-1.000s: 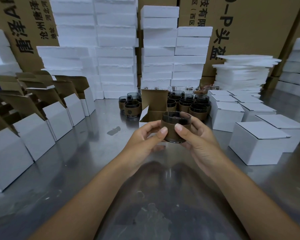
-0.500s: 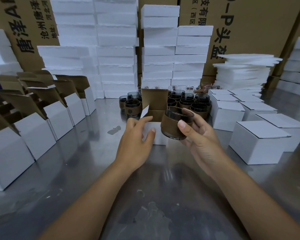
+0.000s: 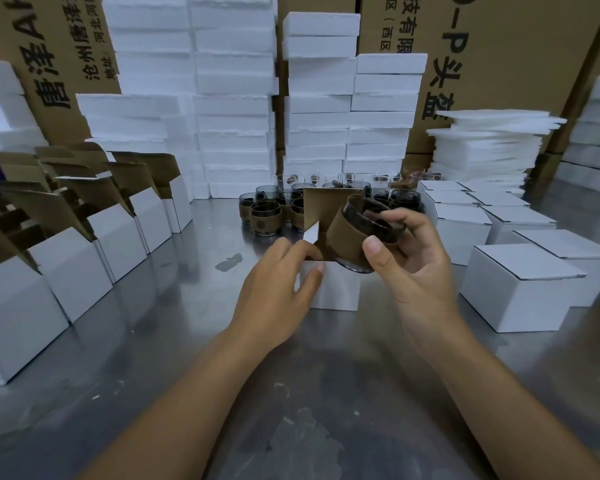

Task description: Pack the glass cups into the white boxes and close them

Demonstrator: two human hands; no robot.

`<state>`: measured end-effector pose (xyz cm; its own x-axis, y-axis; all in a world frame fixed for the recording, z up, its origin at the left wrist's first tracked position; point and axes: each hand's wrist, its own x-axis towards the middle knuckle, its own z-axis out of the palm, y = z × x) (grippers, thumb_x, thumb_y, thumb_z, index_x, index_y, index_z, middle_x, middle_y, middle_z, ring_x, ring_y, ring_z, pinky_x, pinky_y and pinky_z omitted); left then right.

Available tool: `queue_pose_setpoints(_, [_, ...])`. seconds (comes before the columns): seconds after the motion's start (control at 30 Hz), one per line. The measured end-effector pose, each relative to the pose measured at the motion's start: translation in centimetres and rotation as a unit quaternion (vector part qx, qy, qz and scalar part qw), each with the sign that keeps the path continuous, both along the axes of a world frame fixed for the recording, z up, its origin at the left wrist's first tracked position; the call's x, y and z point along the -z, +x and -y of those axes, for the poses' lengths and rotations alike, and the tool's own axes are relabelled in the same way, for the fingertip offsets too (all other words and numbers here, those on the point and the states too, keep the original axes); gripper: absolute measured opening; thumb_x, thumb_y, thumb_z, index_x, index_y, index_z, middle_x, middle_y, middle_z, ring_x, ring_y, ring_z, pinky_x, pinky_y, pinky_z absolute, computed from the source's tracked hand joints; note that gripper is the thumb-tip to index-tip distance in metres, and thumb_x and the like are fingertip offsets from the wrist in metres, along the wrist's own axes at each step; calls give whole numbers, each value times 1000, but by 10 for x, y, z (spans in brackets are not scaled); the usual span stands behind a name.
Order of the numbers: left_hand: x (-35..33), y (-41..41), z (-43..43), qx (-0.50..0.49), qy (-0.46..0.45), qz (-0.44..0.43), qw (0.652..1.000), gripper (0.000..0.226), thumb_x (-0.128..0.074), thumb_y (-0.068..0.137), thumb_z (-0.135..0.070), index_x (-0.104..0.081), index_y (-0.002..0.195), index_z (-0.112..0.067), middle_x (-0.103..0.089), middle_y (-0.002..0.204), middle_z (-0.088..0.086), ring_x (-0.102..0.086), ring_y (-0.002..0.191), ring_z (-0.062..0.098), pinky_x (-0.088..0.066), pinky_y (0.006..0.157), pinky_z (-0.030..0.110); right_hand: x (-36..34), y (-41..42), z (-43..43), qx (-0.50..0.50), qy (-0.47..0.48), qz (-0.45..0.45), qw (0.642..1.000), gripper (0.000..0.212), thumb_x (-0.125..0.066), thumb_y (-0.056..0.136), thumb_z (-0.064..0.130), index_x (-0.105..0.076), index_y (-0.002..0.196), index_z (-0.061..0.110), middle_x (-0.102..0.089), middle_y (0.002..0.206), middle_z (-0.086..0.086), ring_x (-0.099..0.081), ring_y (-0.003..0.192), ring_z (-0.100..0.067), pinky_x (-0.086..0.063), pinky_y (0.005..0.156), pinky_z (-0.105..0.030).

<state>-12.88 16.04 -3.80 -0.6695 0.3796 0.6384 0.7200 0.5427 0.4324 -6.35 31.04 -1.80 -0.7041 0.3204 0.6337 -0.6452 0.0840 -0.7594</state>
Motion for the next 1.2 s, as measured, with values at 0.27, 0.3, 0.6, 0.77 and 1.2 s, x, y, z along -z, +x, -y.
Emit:
queue_pose_setpoints(0.27, [-6, 12, -5, 70, -17, -80, 994, 4, -54, 91, -22, -53, 89, -19, -35, 77, -16, -37, 67, 6, -30, 55, 13, -2, 0, 2, 16, 29, -29, 999, 30, -72, 72, 38, -56, 97, 36, -63, 105, 13, -61, 105, -16, -47, 96, -50])
queue_pose_setpoints(0.3, [-5, 12, -6, 80, -13, -80, 993, 5, -55, 90, -20, -51, 88, -20, -35, 76, -17, -37, 68, 6, -32, 56, 13, -1, 0, 3, 15, 27, -31, 999, 29, -72, 72, 39, -56, 96, 38, -63, 107, 11, -61, 107, -19, -47, 96, -52])
queue_pose_setpoints(0.6, [-2, 12, -9, 105, 7, -69, 992, 11, -57, 90, -26, -49, 84, -20, -40, 69, -16, -41, 66, 9, -34, 56, 18, 3, -1, 2, 77, 63, -26, 995, 35, -69, 80, 28, -49, 107, 37, -60, 109, 3, -59, 104, -13, -49, 93, -37])
queue_pose_setpoints(0.77, [-2, 12, -9, 97, 8, -57, 994, 21, -60, 89, -25, -40, 83, -26, -36, 62, -14, -42, 61, 6, -31, 54, 19, 3, 2, 5, 121, 145, -35, 981, 39, -64, 83, 19, -45, 112, 37, -52, 117, 4, -53, 113, -11, -46, 96, -31])
queue_pose_setpoints(1.2, [-2, 14, -10, 106, 38, -53, 992, 27, -67, 84, -24, -41, 80, -20, -31, 57, -19, -39, 56, -1, -26, 49, 13, 9, -3, -3, 180, 239, 24, 954, 24, -69, 82, 17, -52, 88, 33, -40, 128, 10, -33, 126, 8, -26, 100, -6])
